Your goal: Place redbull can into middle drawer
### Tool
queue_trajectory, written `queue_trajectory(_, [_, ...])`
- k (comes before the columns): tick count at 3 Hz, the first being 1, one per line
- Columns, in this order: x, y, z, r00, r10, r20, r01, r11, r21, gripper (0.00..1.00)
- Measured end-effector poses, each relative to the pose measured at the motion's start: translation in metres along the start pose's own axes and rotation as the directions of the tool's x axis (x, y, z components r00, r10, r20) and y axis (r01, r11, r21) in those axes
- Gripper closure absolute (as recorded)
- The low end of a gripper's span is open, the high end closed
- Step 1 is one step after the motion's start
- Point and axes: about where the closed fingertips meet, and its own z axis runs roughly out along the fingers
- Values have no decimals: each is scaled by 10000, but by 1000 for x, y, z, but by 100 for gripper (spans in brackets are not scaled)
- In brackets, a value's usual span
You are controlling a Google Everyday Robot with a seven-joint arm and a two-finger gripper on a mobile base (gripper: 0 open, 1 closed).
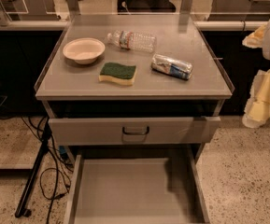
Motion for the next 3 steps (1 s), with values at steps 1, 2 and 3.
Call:
queue_trajectory(1, [-1, -2, 0, 10000, -44, 38, 44, 10000, 22, 0])
queue_trajectory(2, [-12, -24, 3, 9985, -455, 290, 450, 9989, 153, 0])
queue_trajectory(3, [-29, -60, 15, 9917, -829, 981, 824, 9966, 86, 0])
